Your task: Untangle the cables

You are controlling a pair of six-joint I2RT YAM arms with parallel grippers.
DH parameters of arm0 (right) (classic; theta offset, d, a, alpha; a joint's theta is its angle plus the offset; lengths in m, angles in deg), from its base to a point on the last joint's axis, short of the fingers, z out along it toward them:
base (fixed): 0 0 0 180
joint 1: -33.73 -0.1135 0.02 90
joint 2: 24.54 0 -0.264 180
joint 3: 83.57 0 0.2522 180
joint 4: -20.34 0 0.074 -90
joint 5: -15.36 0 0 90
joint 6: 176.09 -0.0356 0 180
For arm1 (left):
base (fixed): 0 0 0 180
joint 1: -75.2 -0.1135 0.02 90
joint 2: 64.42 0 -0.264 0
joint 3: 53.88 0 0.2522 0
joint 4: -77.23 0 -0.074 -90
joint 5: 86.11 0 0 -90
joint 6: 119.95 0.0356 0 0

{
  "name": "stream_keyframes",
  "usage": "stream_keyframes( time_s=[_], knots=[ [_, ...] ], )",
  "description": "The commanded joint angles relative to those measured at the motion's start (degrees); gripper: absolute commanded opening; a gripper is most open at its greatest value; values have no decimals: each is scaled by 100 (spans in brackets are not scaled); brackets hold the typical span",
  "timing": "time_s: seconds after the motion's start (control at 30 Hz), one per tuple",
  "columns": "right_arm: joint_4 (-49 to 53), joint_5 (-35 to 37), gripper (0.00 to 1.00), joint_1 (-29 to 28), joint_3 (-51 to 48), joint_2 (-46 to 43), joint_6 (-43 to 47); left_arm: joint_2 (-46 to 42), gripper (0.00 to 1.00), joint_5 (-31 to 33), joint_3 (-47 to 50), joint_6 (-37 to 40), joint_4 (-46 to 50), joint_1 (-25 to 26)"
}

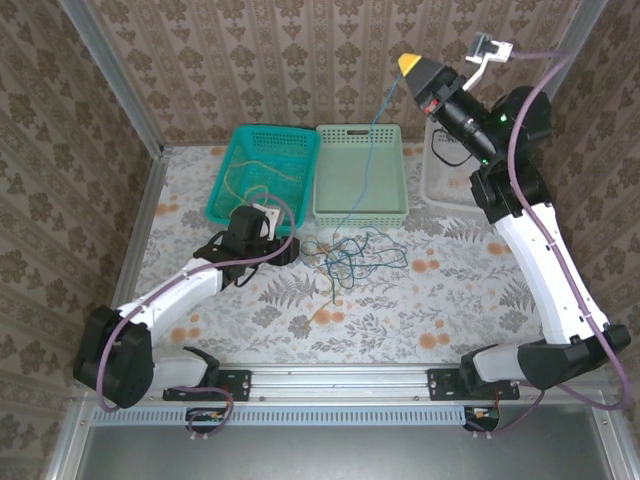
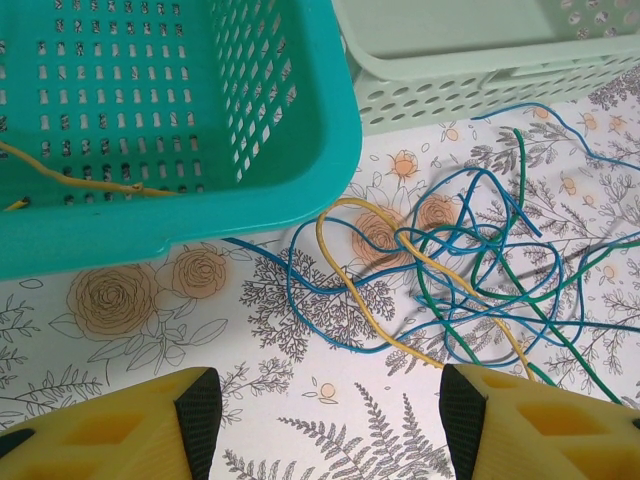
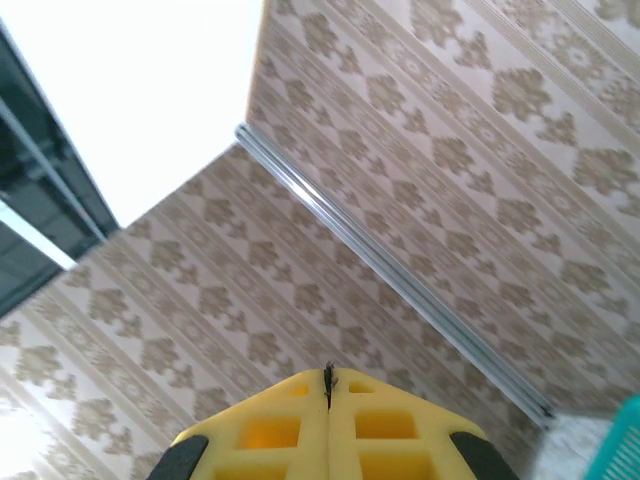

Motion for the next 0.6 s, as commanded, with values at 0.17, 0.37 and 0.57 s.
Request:
stream_keyframes(
  time_s=[0.17,0.37,0.57],
  knots=[
    [-1644,275,0,406,17,298,-1698,-49,63,-84,44,-72,-156,-42],
    [-2659,420,0,526,213,815,-3061,-87,62,-195,-38,21,-284,-26],
    [-2084,428,0,527,-22,584,-2382,-523,67,-167,-306,691,-815,485]
  ],
)
